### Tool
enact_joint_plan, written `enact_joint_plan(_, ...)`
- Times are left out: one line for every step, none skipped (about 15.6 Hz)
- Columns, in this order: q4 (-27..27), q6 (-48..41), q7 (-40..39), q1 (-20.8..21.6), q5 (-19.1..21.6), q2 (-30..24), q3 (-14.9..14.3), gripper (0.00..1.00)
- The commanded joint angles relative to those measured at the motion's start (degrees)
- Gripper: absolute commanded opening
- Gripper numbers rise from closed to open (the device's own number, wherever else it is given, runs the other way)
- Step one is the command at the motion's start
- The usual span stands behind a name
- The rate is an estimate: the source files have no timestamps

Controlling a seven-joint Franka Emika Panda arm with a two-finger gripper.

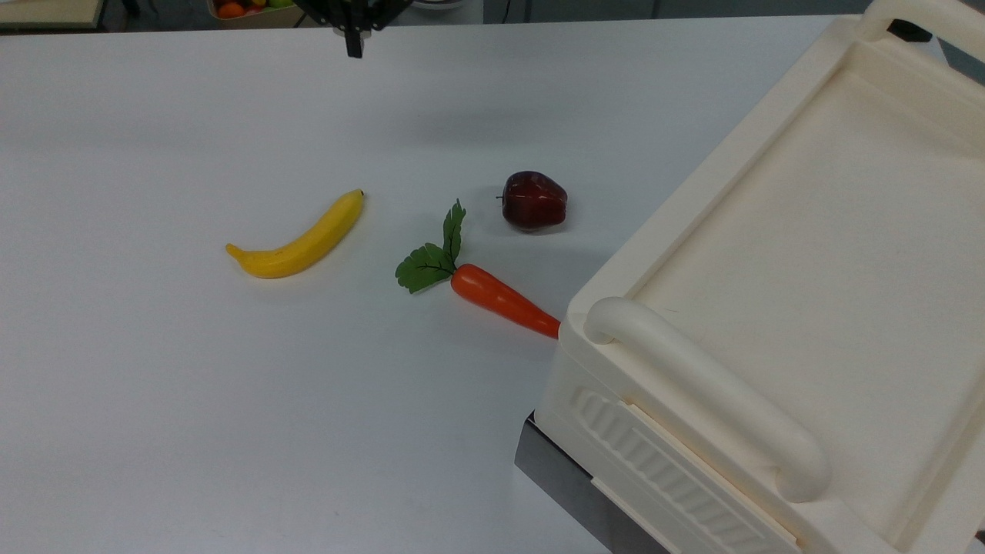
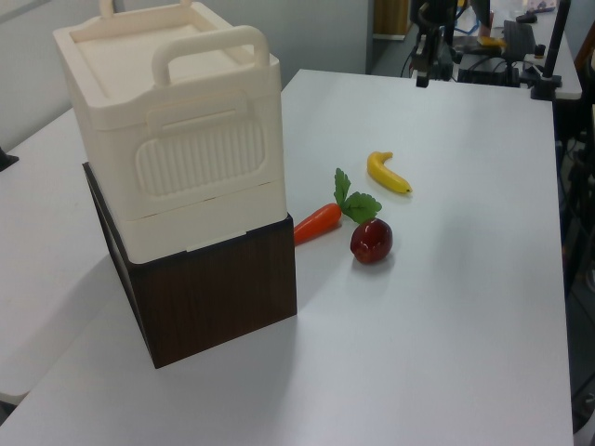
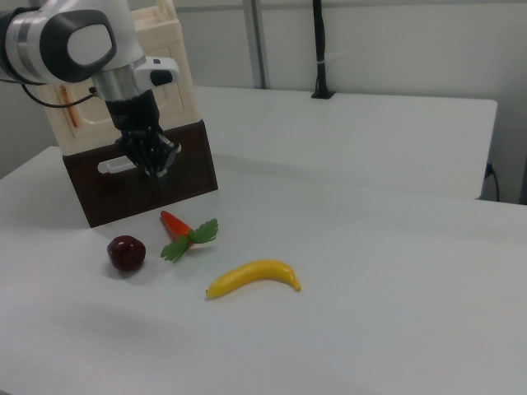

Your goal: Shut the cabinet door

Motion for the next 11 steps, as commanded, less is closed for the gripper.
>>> enact_joint_plan(-1.8, -1.34, -1.15, -1.02, 0.81, -1.84, -0.01, 0.0)
enact_joint_plan(-1.63, -1.6, -1.15, -1.11, 1.07, -1.84, -0.01, 0.0)
enact_joint_plan(-1.54, -1.96, -1.15, -1.37, 1.25, -1.84, -0.01, 0.0)
enact_joint_plan(-1.45, -2.05, -0.98, -1.55, 1.34, -1.84, -0.01, 0.06)
enact_joint_plan(-1.28, -2.13, -0.89, -1.72, 1.77, -1.84, -0.01, 0.25)
enact_joint_plan(-1.02, -2.13, -0.97, -1.81, 2.04, -1.84, -0.1, 0.35)
enact_joint_plan(-0.66, -2.13, -0.97, -2.25, 2.04, -1.84, -0.1, 0.42)
enact_joint_plan(-0.57, -2.13, -1.06, -2.69, 2.13, -1.84, -0.1, 0.54)
enact_joint_plan(-0.57, -2.22, -1.15, -2.78, 2.21, -1.92, -0.1, 0.77)
enact_joint_plan(-0.57, -2.14, -0.98, -2.78, 2.13, -1.84, -0.1, 1.0)
enact_joint_plan(-0.49, -2.22, -1.15, -2.69, 2.13, -1.84, -0.1, 1.0)
